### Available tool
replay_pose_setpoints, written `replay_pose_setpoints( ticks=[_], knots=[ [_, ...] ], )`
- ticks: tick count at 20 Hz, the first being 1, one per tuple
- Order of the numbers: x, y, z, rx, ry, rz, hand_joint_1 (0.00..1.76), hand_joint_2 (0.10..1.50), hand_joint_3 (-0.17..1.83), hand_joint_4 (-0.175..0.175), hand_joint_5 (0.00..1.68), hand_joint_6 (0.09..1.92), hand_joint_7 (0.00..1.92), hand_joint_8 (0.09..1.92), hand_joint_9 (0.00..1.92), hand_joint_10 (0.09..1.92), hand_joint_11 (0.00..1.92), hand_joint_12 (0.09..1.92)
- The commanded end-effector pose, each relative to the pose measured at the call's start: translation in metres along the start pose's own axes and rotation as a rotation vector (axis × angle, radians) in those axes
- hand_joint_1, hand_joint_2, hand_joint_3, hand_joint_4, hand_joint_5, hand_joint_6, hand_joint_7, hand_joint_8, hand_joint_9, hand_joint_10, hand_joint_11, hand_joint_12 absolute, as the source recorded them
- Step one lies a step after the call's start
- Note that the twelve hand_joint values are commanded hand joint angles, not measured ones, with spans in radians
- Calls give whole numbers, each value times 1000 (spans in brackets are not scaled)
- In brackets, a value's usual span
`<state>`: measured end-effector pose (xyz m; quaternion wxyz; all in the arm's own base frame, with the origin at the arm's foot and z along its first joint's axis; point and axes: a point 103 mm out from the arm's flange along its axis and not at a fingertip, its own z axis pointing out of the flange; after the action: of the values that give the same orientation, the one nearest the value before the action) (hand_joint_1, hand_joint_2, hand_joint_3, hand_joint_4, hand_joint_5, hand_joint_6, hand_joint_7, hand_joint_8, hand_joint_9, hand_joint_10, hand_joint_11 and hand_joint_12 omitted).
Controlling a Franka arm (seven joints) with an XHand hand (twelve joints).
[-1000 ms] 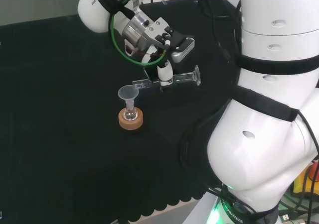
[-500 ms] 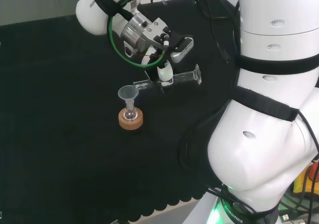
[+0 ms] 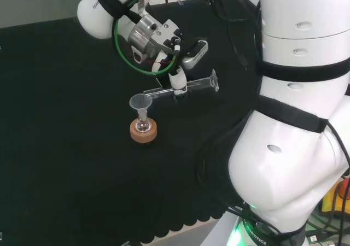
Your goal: Pour the water from the graduated cylinder into the round-bottom flask.
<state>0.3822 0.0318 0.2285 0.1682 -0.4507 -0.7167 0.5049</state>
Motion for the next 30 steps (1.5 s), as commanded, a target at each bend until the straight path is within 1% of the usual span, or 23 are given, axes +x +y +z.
replay_pose_setpoints(
  ticks=[1, 4, 7, 12, 14, 17, 19, 22, 27, 30],
  knots=[
    [1, -1, -1, -2, 0, -1, 1147, 1141, -70, -144, 1012, 975, 1336, 225, 1473, 87, 1387, 666],
    [-3, -1, 1, -23, 14, -15, 1147, 1142, -71, -143, 1011, 977, 1336, 224, 1473, 87, 1388, 665],
    [-11, -2, 7, -59, 30, -28, 1147, 1142, -72, -143, 1011, 978, 1337, 223, 1473, 87, 1389, 664],
    [-24, -4, 19, -140, 109, -70, 1146, 1143, -73, -141, 1011, 979, 1337, 221, 1473, 87, 1387, 662],
    [-27, -3, 23, -189, 153, -96, 1146, 1143, -73, -141, 1011, 979, 1336, 220, 1472, 87, 1385, 661],
    [-34, 1, 30, -246, 254, -152, 1145, 1144, -74, -139, 1011, 979, 1336, 219, 1471, 87, 1383, 659],
    [-36, 4, 31, -286, 295, -176, 1145, 1144, -75, -138, 1011, 980, 1335, 218, 1470, 87, 1382, 659],
    [-40, 9, 29, -351, 332, -202, 1145, 1144, -76, -137, 1011, 980, 1335, 217, 1470, 87, 1381, 658],
    [-44, 16, 21, -491, 373, -244, 1144, 1145, -77, -135, 1011, 981, 1334, 215, 1468, 87, 1381, 657],
    [-46, 20, 13, -553, 382, -269, 1143, 1146, -78, -133, 1011, 981, 1334, 214, 1467, 87, 1381, 657]
  ],
)
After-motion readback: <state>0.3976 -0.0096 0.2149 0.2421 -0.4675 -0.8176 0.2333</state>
